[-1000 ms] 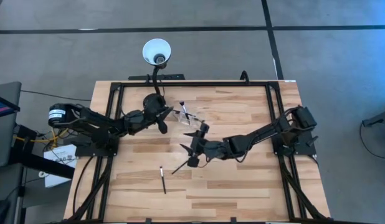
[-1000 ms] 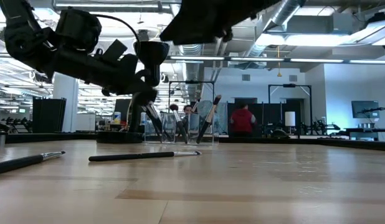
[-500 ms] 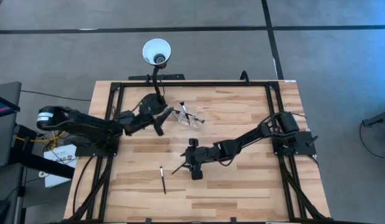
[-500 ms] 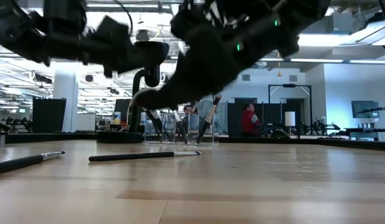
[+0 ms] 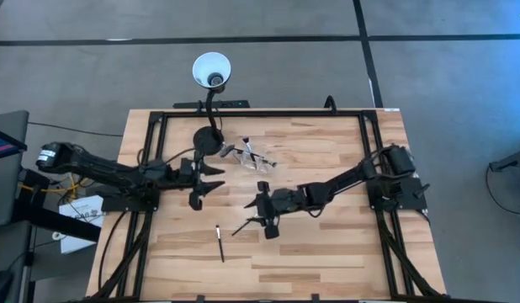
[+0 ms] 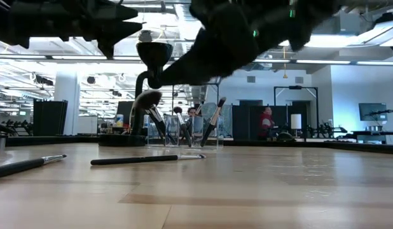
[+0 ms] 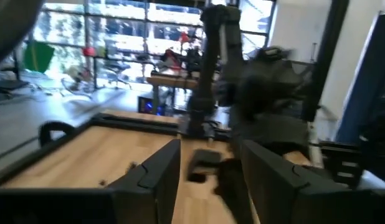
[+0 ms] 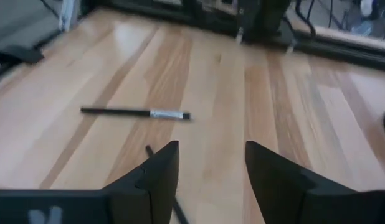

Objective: Sort items
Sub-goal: Put the eyeshadow brush into the right section of the transparent organizer

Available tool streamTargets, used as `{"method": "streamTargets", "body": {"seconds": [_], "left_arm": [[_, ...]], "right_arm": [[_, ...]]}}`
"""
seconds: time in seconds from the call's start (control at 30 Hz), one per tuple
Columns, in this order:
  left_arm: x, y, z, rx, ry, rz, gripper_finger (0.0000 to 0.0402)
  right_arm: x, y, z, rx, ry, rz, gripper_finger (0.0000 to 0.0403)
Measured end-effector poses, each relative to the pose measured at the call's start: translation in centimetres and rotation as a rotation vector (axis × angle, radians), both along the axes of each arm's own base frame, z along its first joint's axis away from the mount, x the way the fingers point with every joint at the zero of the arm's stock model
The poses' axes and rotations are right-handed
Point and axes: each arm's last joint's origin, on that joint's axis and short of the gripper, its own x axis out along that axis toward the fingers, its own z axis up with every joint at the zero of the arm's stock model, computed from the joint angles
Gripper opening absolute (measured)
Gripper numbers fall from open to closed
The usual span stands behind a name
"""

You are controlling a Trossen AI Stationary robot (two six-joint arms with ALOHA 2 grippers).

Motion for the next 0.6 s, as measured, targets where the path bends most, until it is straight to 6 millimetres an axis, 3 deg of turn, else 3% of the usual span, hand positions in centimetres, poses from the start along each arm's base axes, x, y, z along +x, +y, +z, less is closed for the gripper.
{"method": "streamTargets", "body": {"seconds": [0.13, 0.27, 0.4, 0.6], "left_arm": [[0.0, -0.4, -0.1, -0.013, 0.009, -0.024, 0.0163], [0.0, -0.6, -0.2, -0.014, 0.013, -0.031, 0.0163], [0.0, -0.6, -0.3, -0.065, 0.023, -0.035, 0.0163], [0.6, -0.8, -1.3, -0.186, 0.088, -0.07, 0.0163]], "right_arm": [[-1.0, -1.0, -3.5, 0.03, -0.017, 0.02, 0.0163], [-1.1, -1.9, -5.7, 0.128, -0.074, 0.038, 0.0157], [-1.1, -2.6, -9.0, 0.147, -0.02, 0.047, 0.015], [-1.0, -3.6, -11.0, 0.143, 0.022, 0.022, 0.0136]]}}
